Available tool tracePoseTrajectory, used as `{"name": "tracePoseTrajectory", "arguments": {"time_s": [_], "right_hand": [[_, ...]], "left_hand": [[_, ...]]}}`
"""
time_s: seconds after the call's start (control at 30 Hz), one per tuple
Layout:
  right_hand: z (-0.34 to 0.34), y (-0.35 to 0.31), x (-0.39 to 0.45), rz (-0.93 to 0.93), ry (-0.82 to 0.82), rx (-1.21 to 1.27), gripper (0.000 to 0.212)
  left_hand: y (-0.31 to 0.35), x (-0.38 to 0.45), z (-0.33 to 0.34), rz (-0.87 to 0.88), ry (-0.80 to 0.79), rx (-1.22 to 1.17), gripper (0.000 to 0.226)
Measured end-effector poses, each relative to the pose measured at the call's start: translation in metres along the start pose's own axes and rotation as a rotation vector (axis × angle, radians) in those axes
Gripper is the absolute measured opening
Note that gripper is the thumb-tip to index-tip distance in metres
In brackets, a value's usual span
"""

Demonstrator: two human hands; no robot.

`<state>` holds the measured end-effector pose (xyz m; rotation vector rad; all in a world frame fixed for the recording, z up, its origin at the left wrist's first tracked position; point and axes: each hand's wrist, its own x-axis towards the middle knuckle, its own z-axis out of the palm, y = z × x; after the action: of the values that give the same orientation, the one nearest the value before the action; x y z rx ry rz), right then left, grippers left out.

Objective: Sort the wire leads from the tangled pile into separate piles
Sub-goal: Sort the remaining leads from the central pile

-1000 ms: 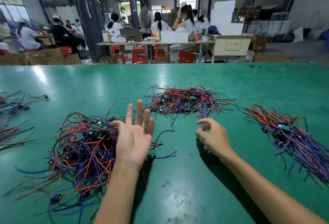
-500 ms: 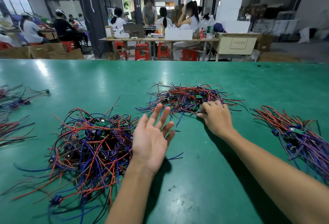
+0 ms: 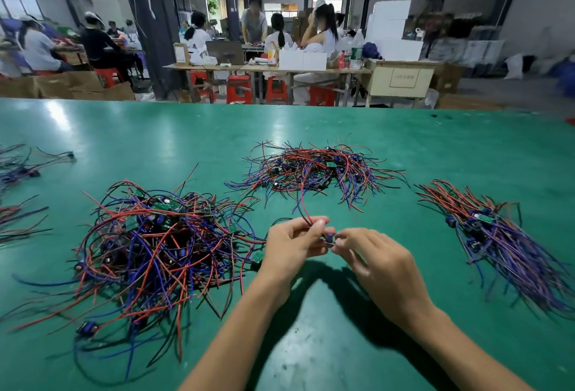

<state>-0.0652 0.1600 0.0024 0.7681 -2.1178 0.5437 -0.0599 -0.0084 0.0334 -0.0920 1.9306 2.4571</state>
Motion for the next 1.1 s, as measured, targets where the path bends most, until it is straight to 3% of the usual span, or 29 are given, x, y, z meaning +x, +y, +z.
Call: {"name": "tracePoseTrajectory", "arguments": {"time_s": [0.03, 0.13, 0.2, 0.27, 0.37, 0.63, 0.77, 0.93, 1.03, 1.1], "right_hand": [[-0.004, -0.003, -0.002, 0.071, 0.013, 0.095, 0.009], [-0.009, -0.013, -0.002, 0.487, 0.117, 0.399, 0.027], [-0.008, -0.015, 0.000, 0.722, 0.078, 0.506, 0.023], [-0.006, -0.013, 0.001, 0.810, -0.010, 0.625, 0.017], [-0.005, -0.009, 0.002, 0.931, -0.001, 0.864, 0.022], [-0.006, -0.004, 0.003, 1.003, -0.012, 0.968, 0.014], [-0.003, -0.007, 0.002, 1.017, -0.095, 0.981, 0.015], [0.000, -0.008, -0.003, 0.938, -0.196, 0.882, 0.011], [0.000, -0.010, -0.004, 0.918, -0.238, 0.868, 0.012], [0.000, -0.009, -0.004, 0.910, -0.263, 0.858, 0.015]], "left_hand": [[0.000, -0.001, 0.000, 0.026, -0.003, -0.001, 0.018], [0.005, -0.002, 0.000, 0.121, 0.026, -0.020, 0.014], [0.007, -0.002, 0.000, 0.171, 0.050, -0.016, 0.013], [0.007, -0.002, -0.001, 0.196, 0.041, 0.005, 0.012], [0.006, -0.001, -0.002, 0.196, 0.002, 0.026, 0.012], [0.008, 0.002, -0.007, 0.187, 0.007, -0.058, 0.015], [0.029, 0.011, -0.032, 0.211, 0.101, -0.331, 0.029], [0.055, 0.012, -0.076, 0.278, 0.295, -0.781, 0.027], [0.058, 0.009, -0.079, 0.187, 0.397, -0.674, 0.036], [0.058, 0.007, -0.075, 0.090, 0.356, -0.772, 0.034]]}}
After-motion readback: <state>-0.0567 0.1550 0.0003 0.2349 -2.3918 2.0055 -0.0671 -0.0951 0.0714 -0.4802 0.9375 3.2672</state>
